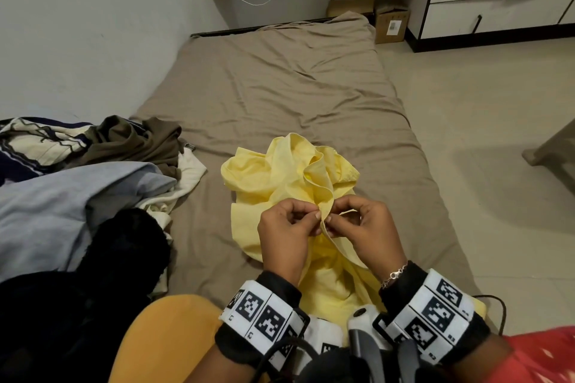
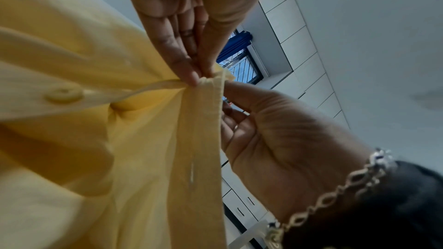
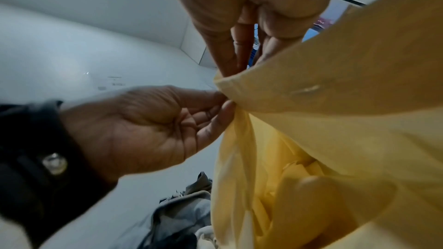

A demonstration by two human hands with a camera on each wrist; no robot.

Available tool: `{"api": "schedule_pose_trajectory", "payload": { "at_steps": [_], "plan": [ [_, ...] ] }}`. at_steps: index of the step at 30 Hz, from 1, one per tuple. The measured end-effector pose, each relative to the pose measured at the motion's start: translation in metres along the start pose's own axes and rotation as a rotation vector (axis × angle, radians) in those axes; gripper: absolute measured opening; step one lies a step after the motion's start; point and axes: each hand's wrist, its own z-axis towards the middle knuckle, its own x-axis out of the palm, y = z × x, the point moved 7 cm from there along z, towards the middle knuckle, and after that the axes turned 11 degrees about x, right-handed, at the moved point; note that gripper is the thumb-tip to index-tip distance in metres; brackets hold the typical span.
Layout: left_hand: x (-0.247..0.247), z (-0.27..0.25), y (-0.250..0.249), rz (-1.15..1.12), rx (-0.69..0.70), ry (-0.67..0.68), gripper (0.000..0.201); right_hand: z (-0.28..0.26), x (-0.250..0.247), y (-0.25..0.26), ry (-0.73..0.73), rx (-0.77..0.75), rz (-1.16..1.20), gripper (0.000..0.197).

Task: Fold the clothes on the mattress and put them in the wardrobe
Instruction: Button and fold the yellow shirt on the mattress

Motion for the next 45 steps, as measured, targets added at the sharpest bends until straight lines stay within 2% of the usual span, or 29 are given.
{"api": "schedule_pose_trajectory", "payload": {
  "at_steps": [4, 6, 7, 10, 15, 17, 19, 23, 29, 38, 42, 45],
  "plan": [
    [0.003, -0.002, 0.001, -0.11, -0.033, 0.006, 0.014, -0.004, -0.004, 0.006, -0.167, -0.157, -0.241, 0.012],
    [0.008, -0.005, 0.003, -0.167, -0.06, 0.042, 0.005, -0.007, -0.006, 0.011, -0.232, -0.24, -0.29, 0.003],
    [0.009, -0.006, 0.004, -0.165, -0.065, 0.053, 0.004, -0.009, -0.006, 0.012, -0.255, -0.275, -0.312, 0.009],
    [0.009, -0.005, 0.006, -0.1, -0.049, 0.05, 0.007, -0.013, -0.002, 0.015, -0.287, -0.367, -0.37, 0.023],
    [0.008, -0.002, 0.004, -0.036, -0.014, 0.022, 0.021, -0.017, 0.0, 0.018, -0.28, -0.437, -0.365, 0.017],
    [0.01, -0.003, 0.002, -0.043, -0.008, 0.031, 0.018, -0.016, -0.001, 0.017, -0.269, -0.434, -0.328, 0.019],
    [0.012, -0.006, 0.001, -0.078, -0.017, 0.05, 0.01, -0.015, -0.003, 0.016, -0.263, -0.419, -0.293, 0.012],
    [0.008, -0.002, 0.006, -0.059, -0.017, 0.012, 0.017, -0.01, -0.004, 0.011, -0.203, -0.364, -0.191, 0.009],
    [0.008, -0.001, 0.008, -0.036, -0.029, 0.001, 0.022, -0.006, 0.001, 0.004, -0.058, -0.194, 0.044, 0.029],
    [0.005, -0.002, 0.012, 0.013, 0.006, -0.037, 0.02, -0.004, 0.0, 0.005, -0.009, -0.096, 0.087, 0.01],
    [0.006, -0.005, 0.01, -0.034, -0.009, -0.039, 0.017, -0.005, -0.001, 0.008, -0.045, -0.138, -0.006, 0.024],
    [0.007, -0.007, 0.008, -0.024, 0.002, -0.043, 0.016, -0.005, 0.0, 0.006, -0.05, -0.115, 0.006, 0.028]
  ]
}}
